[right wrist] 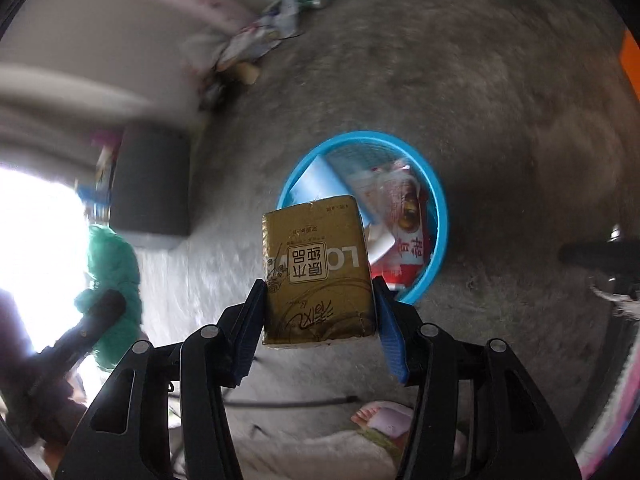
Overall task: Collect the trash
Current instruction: 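Open both tools over the blue wastebasket to drop bag and box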
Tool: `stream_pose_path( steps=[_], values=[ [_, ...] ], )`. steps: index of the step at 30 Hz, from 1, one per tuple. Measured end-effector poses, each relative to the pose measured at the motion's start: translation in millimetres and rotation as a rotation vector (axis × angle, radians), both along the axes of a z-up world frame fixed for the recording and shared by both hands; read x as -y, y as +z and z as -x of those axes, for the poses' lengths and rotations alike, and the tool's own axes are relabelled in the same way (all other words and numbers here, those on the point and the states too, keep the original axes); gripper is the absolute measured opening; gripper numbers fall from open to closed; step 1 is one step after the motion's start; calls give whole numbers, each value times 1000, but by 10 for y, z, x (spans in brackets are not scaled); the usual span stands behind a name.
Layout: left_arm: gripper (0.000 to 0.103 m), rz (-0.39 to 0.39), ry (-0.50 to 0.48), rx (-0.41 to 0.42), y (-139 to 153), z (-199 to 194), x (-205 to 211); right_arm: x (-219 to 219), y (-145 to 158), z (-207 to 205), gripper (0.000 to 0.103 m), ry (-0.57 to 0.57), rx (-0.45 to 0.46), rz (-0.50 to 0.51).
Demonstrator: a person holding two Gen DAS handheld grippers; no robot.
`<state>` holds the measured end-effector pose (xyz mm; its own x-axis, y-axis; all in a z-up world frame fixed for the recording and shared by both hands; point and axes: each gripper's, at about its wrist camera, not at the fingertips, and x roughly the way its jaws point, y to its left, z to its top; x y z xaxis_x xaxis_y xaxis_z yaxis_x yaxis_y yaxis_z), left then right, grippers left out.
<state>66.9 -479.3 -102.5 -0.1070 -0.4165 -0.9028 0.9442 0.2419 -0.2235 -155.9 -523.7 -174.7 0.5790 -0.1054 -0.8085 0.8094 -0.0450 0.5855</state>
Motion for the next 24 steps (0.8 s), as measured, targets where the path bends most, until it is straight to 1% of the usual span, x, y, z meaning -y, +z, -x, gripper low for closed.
stream_pose_path(
  steps=[1, 2, 3, 5, 7, 10, 15, 19, 22, 24],
  values=[
    [58, -11, -2, -7, -103, 9, 84, 57, -113, 0, 54, -23, 6, -11],
    [71, -21, 0, -10, -185, 14, 146, 119, -258, -20, 55, -42, 4, -23],
    [74, -31, 10, -7, -283, -2, 219, 184, -396, -49, 60, -53, -7, -37],
    [74, -46, 25, -11, -391, 0, 286, 267, -730, -64, 62, -81, -33, -82],
    [74, -60, 52, -26, -457, -26, 302, 313, -961, -10, 62, -118, -65, -124],
    [74, -27, 62, -58, -400, -79, 280, 300, -1070, 51, 62, -151, -52, -137],
    [74, 41, 66, -45, -147, -145, 180, 308, -939, 72, 62, -138, -65, -80],
    [74, 115, 95, -31, 185, -218, -25, 322, -715, 40, 62, -124, -68, -17],
    [74, 173, 117, -22, 478, -269, -273, 257, -415, -36, 62, -85, -73, 63],
    [74, 213, 128, -7, 670, -279, -488, 186, -159, -143, 62, -40, -76, 133]
  ],
)
